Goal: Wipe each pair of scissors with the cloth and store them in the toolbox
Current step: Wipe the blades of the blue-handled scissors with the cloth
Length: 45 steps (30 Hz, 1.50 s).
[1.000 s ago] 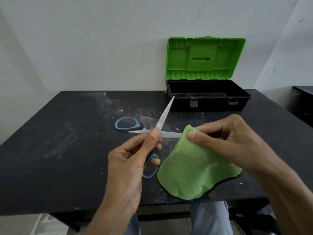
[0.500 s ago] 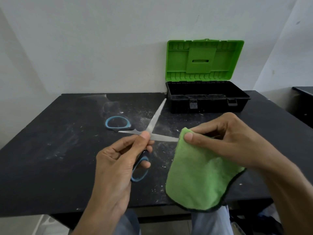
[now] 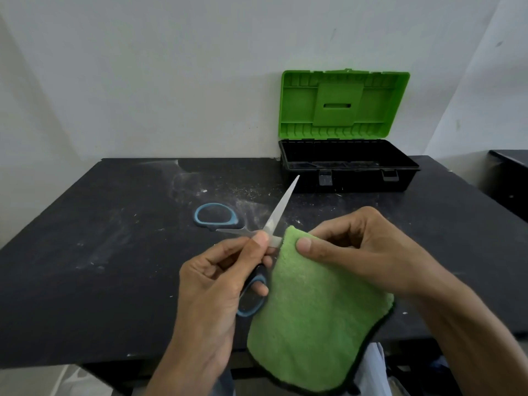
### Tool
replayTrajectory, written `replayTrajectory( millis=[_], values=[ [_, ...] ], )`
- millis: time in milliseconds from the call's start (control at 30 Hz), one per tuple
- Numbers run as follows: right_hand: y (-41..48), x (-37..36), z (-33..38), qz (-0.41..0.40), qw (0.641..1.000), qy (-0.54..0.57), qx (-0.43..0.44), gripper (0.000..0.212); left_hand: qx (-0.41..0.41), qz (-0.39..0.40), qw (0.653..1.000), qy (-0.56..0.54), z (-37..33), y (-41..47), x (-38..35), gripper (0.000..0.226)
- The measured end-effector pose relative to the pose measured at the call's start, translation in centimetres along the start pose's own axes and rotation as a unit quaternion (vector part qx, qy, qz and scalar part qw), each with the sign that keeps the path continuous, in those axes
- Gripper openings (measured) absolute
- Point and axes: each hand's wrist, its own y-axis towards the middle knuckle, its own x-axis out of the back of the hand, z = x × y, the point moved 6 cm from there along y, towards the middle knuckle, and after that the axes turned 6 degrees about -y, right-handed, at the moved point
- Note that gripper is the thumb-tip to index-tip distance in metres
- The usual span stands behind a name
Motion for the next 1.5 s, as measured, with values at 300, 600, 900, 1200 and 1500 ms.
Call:
replayTrajectory(
  millis=[300, 600, 900, 1200, 1500],
  values=[
    [0.3, 0.3, 1.1, -0.015, 0.999, -0.042, 0.019, 0.025, -0.020, -0.014, 1.000, -0.014, -1.0, 1.1, 0.3, 0.011],
    [0.6, -0.4, 1.2, -0.023, 0.997, -0.066, 0.036, 0.026, -0.002, 0.004, 1.000, 0.009, -0.2, 0.7, -0.8, 0.012],
    [0.4, 1.0, 1.3, -0.040, 0.996, -0.075, 0.033, 0.025, -0.002, -0.022, 0.999, -0.028, -0.9, 0.9, 0.2, 0.018],
    [0.9, 0.0, 1.3, 0.000, 0.998, -0.054, 0.037, 0.022, 0.007, -0.015, 1.000, -0.008, -1.3, 0.8, 0.5, 0.011],
    [1.1, -0.1, 2.5, -0.009, 0.997, -0.049, 0.061, 0.021, -0.020, 0.009, 1.000, 0.014, -2.0, 1.0, -0.2, 0.011]
  ],
)
